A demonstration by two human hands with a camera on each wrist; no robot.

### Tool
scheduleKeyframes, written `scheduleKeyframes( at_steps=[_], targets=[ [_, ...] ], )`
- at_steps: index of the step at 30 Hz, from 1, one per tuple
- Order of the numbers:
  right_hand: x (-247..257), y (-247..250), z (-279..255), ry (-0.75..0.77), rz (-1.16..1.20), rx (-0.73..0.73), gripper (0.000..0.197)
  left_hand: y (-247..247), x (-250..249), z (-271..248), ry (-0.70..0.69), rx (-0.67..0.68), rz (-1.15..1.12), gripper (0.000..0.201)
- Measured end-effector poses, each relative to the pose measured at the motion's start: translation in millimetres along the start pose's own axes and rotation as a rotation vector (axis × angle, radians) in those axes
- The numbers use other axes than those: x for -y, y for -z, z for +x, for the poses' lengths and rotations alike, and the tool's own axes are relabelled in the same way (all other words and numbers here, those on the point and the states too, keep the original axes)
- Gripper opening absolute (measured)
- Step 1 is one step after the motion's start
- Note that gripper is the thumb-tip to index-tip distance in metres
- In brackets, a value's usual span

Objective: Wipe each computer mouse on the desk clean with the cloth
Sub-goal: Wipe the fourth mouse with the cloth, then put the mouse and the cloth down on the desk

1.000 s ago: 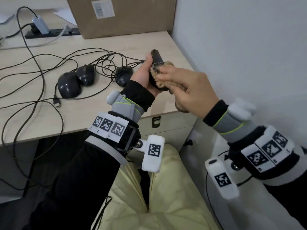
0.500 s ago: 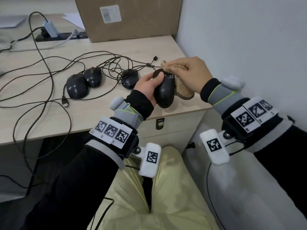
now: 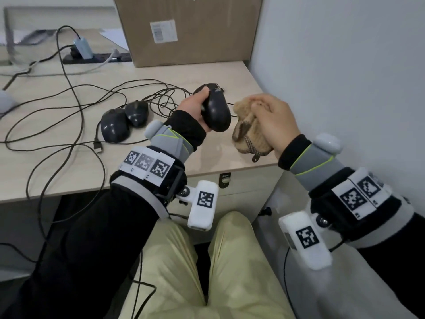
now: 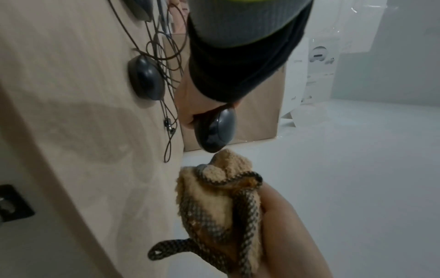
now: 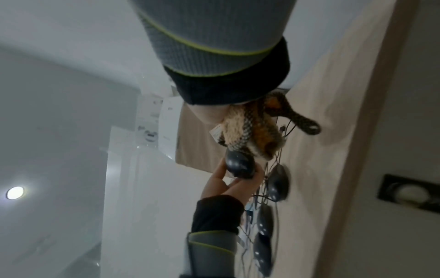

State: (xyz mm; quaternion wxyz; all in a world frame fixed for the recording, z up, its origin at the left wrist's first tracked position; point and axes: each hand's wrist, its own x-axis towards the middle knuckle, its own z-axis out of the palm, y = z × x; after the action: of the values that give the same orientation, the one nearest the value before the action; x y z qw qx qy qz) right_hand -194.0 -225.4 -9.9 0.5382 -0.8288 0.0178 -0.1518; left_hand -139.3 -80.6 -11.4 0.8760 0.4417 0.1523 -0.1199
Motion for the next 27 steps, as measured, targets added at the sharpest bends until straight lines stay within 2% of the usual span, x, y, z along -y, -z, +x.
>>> scheduleKeyframes(
  at_steps=[2, 4, 8, 10, 12, 14, 19, 21, 23, 25, 27],
  targets=[
    [9.5, -0.9, 9.4, -0.145, 0.129, 0.059, 0.016, -11.2, -5.8, -3.5, 0.025, 0.027, 0.017, 0.012],
    [20.4, -1.1, 18.1, -0.232, 0.199, 0.145, 0.014, -24.9, -15.5, -5.3, 0.042, 0.062, 0.059, 0.019],
    [28.7, 1.7, 40.9, -0.206, 0.230, 0.214, 0.042, -45.6, -33.6, -3.0, 0.062, 0.162, 0.091, 0.023],
    [33.2, 5.2, 56.8, -0.238, 0.249, 0.215, 0.035, -55.2, -42.4, 4.8, 0.059, 0.167, 0.137, 0.022],
    [36.0, 7.2, 69.9, -0.279, 0.261, 0.212, 0.017, -60.0, -45.9, 13.6, 0.056, 0.160, 0.216, 0.018],
    [38.2, 8.4, 90.6, -0.295, 0.267, 0.191, 0.009, -68.2, -51.3, 28.6, 0.078, 0.161, 0.369, 0.020],
    [35.2, 3.2, 150.2, -0.323, 0.150, 0.130, 0.012, -85.4, -66.1, 78.3, 0.118, 0.084, 0.647, 0.030],
    [28.2, 0.1, 175.3, -0.338, 0.025, 0.123, 0.034, -91.8, -72.0, 94.7, 0.115, 0.067, 0.683, 0.025],
    [18.8, -4.1, 210.0, -0.374, -0.029, 0.128, 0.043, -103.6, -76.1, 118.8, 0.102, 0.076, 0.720, 0.027],
    [7.4, -5.9, 240.4, -0.412, -0.047, 0.126, 0.042, -112.6, -77.0, 147.4, 0.104, 0.084, 0.740, 0.042],
    [-3.5, -9.4, 266.9, -0.441, -0.079, 0.124, 0.033, -120.3, -76.2, 173.6, 0.117, 0.089, 0.773, 0.048]
  ],
)
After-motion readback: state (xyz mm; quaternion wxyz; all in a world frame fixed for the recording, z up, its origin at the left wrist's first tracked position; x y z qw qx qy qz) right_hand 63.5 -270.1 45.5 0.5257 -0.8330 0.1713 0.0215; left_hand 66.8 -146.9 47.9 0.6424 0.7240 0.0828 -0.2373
